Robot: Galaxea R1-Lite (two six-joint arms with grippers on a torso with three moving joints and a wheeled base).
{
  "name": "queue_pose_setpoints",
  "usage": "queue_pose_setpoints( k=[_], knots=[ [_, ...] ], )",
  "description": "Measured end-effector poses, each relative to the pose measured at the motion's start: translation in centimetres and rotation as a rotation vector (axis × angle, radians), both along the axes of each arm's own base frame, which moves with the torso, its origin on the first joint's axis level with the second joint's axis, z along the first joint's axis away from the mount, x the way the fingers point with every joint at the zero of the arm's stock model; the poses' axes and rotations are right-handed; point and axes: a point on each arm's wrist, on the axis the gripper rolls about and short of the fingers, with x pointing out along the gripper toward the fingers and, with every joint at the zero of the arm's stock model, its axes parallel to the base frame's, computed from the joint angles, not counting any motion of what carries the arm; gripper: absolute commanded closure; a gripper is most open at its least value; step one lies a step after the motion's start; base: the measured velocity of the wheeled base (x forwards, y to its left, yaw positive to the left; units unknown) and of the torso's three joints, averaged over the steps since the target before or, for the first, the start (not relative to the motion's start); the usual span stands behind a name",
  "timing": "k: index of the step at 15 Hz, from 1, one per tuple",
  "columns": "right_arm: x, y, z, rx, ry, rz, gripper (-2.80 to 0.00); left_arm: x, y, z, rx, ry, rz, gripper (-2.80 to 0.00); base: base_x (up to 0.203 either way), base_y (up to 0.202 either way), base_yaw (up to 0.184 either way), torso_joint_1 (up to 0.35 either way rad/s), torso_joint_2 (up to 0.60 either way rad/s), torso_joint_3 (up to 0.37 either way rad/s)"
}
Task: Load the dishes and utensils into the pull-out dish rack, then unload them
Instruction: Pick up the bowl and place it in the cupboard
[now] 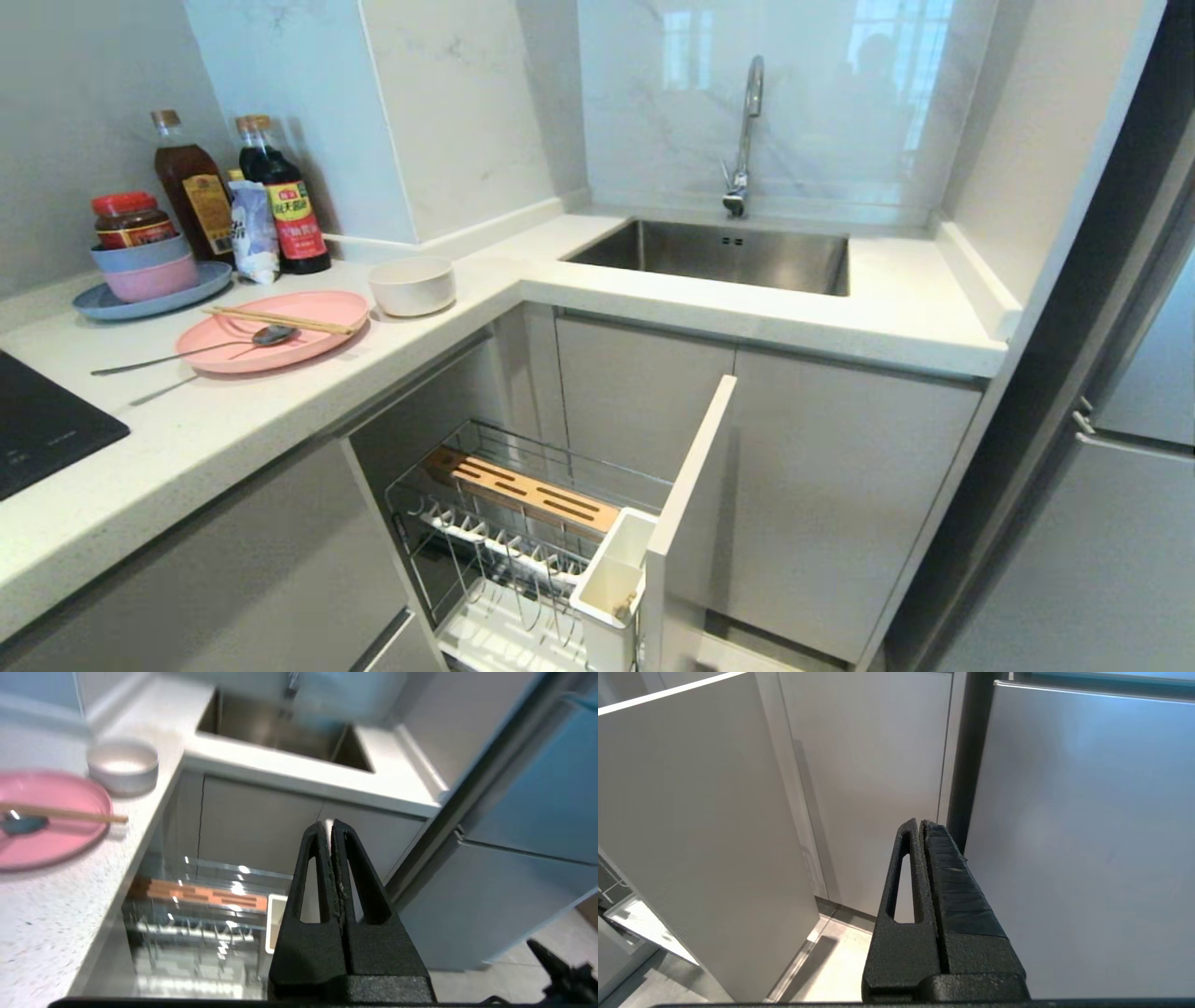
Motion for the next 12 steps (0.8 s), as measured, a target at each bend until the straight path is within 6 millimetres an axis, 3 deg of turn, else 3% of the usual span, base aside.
queue_pose_setpoints(
  k=[2,6,9,12],
  knots=[
    [0.0,0.0,0.0,0.000,0.000,0.000,0.00,-4.6,-0.3,-1.1,0.056,-0.098,-0.003,0.00,0.000,0.000,0.000,0.000,0.00,0.000],
    [0.0,0.0,0.0,0.000,0.000,0.000,0.00,-10.5,-0.8,-8.1,0.256,-0.192,0.058,0.00,0.000,0.000,0.000,0.000,0.00,0.000],
    [0.0,0.0,0.0,0.000,0.000,0.000,0.00,-12.0,-0.2,-14.1,0.342,-0.237,0.229,0.00,0.000,0.000,0.000,0.000,0.00,0.000],
    [0.0,0.0,0.0,0.000,0.000,0.000,0.00,-12.1,0.6,-19.9,0.366,-0.280,0.380,0.00,0.000,0.000,0.000,0.000,0.00,0.000]
  ],
)
